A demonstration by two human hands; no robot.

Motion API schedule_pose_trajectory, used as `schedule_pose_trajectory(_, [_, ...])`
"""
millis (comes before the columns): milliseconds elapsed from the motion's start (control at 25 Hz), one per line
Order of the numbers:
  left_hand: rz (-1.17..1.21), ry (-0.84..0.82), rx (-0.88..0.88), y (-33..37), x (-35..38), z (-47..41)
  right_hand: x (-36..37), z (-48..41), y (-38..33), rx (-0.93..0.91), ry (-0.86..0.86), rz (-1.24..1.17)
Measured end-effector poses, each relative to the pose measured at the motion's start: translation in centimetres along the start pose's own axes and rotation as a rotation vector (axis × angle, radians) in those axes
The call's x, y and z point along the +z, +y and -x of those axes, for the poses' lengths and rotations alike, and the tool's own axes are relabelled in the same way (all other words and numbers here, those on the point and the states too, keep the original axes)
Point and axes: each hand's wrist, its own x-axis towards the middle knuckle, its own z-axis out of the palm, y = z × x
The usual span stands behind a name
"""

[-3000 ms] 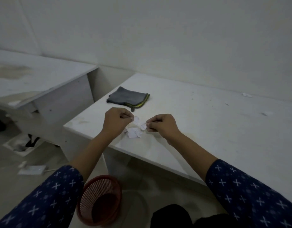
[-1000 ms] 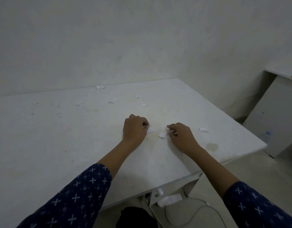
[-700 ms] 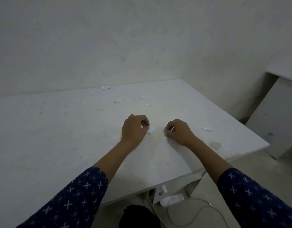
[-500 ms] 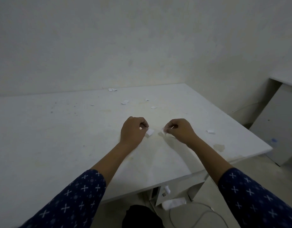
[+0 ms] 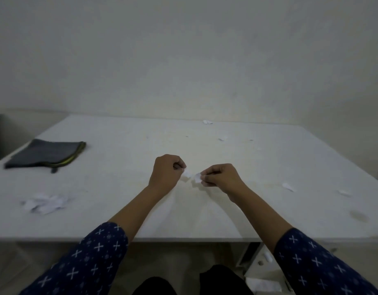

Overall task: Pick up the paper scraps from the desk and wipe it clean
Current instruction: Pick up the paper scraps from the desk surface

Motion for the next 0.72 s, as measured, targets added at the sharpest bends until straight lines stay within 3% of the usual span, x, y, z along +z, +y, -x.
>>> schedule_pose_trajectory(400, [-0.205, 0.268, -0.210, -10.6, -17.3, 6.8, 21.0, 1.3, -3.4, -0.110, -0.266, -0.032])
schedule_pose_trajectory(600, [-0.231, 0.441, -0.295, -13.8, -21.4, 9.6, 28.4, 2.3, -4.7, -0.205, -0.254, 0.046])
schedule_pose_trajectory(720, [-0.256, 0.454, -0.308, -15.0, -22.0, 10.3, 30.8, 2.5, -5.1, -0.270, -0.228, 0.112])
